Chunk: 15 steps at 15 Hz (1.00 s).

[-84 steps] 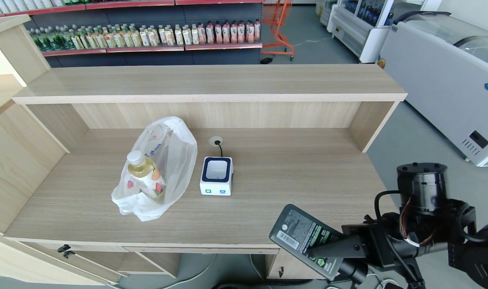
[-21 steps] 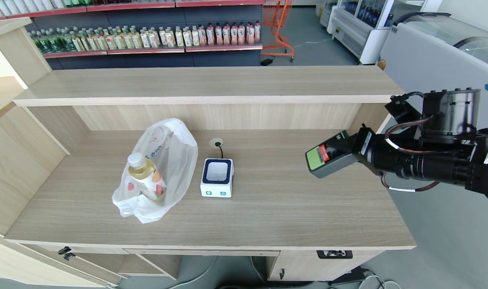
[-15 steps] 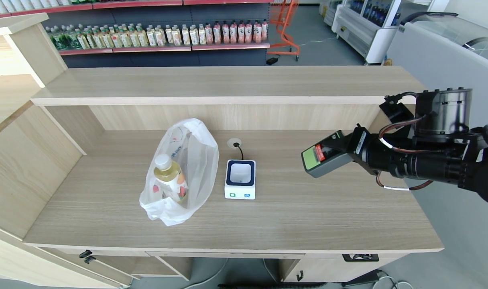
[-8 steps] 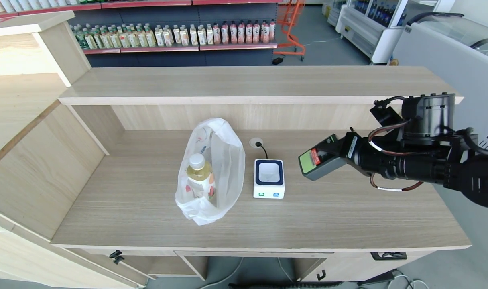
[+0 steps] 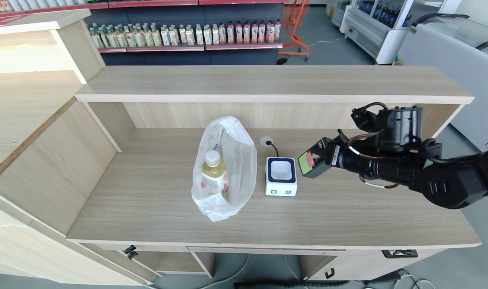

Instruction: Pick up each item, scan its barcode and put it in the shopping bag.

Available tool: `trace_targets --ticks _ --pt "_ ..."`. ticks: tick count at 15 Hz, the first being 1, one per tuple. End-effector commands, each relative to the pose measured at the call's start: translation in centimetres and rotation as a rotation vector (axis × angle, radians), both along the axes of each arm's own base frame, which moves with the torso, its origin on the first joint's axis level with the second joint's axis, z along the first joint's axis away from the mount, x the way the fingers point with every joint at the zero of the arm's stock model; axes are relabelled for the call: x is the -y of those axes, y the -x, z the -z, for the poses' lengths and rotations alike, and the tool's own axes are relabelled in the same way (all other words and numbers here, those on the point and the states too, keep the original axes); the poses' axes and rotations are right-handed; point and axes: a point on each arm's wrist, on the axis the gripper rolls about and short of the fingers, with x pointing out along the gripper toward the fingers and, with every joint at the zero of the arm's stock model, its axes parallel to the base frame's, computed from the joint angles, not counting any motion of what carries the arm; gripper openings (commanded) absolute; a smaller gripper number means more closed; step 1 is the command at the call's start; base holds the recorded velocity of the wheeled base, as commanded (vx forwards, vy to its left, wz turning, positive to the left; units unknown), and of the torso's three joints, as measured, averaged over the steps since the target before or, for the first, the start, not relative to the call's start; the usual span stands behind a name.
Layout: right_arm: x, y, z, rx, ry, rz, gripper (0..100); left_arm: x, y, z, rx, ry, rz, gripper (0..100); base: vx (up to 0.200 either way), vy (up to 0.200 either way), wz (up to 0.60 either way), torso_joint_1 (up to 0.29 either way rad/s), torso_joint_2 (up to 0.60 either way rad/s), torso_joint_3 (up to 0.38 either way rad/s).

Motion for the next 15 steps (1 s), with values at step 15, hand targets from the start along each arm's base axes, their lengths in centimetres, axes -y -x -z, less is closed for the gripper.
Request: trace_targets --ticks 15 --pt "-5.1 -6.8 5.5 -0.009 0.015 -0.086 0 0.0 0.0 0.0 -0.002 0.0 -0.001 100 0.0 0.0 0.0 0.0 0.0 0.0"
